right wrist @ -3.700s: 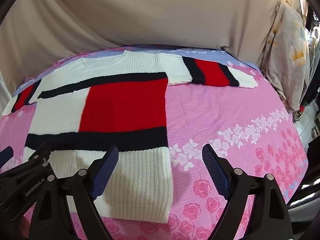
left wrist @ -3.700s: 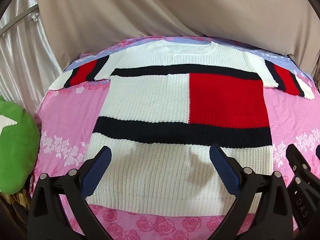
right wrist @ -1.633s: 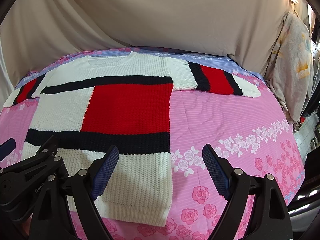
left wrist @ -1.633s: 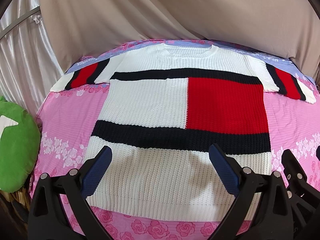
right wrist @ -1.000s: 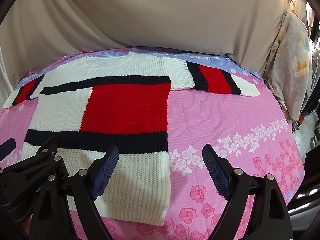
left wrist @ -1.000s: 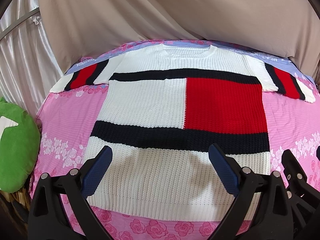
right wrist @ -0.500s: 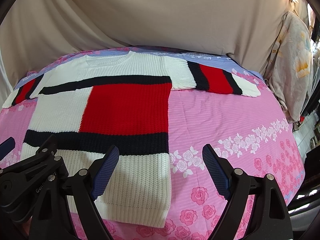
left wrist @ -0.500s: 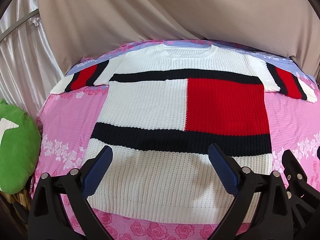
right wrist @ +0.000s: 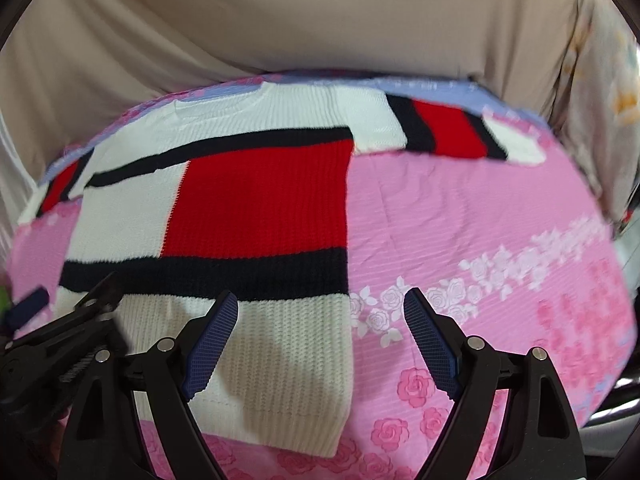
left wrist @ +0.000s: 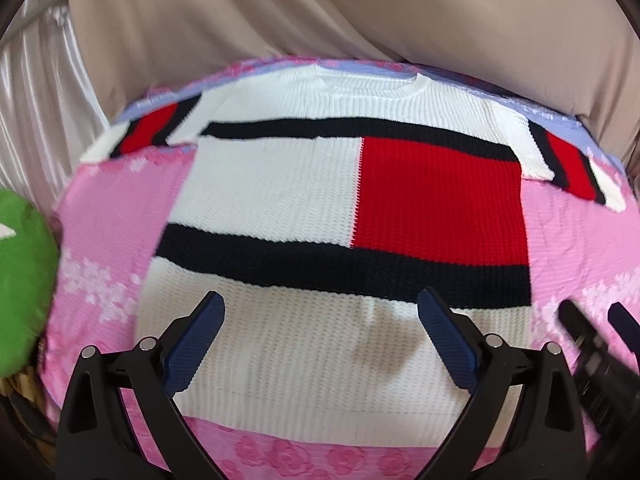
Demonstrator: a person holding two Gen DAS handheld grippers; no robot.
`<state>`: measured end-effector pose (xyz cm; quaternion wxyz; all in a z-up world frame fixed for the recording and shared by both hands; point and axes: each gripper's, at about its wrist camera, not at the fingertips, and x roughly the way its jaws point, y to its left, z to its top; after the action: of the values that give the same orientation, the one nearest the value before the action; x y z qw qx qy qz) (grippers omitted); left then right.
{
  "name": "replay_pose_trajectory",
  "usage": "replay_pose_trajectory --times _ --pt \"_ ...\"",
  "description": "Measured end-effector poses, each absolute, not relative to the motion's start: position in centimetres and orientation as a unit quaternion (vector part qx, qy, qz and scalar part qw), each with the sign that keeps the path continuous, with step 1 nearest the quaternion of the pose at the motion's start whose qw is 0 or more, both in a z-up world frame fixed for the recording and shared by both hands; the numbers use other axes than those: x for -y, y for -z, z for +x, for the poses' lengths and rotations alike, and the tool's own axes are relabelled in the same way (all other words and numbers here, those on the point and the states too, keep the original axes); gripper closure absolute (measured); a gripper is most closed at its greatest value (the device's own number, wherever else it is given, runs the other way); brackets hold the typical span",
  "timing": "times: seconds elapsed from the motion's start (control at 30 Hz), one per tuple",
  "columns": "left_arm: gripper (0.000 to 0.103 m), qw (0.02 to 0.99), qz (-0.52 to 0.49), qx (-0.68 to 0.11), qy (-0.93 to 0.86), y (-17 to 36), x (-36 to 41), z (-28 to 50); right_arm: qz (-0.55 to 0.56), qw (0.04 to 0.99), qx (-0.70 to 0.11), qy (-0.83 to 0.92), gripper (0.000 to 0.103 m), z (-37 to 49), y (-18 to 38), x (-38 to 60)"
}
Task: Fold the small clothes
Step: 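Grasp the white sleeve cuff with the right tool and lift it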
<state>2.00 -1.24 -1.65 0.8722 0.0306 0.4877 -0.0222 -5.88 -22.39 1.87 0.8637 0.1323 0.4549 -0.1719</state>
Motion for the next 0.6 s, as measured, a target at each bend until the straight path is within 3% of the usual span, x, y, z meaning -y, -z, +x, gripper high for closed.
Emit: replay_pose_trajectory --times 0.27,0.43,0.47,0.6 --pt "0.008 0.863 -0.018 -0.505 0.020 2.9 0.2 3.6 0.211 0.842 -0.416 0.270 0.024 -2.3 -0.9 43.9" --pt "0.008 0.870 -0.049 -0.491 0.002 2.9 0.1 4.3 0.329 0.797 -0.396 0.317 0.047 0.9 3.2 57.4" --pt "0.008 0.869 -0.054 -0.491 0.000 3.0 0.1 4.4 0.356 0.783 -0.391 0.328 0.056 1.2 4.4 59.7" --pt "0.008 0.866 -0.067 -0.495 0.004 3.1 0.2 5.1 0.393 0.755 -0.389 0.352 0.070 2.4 7.2 63.8"
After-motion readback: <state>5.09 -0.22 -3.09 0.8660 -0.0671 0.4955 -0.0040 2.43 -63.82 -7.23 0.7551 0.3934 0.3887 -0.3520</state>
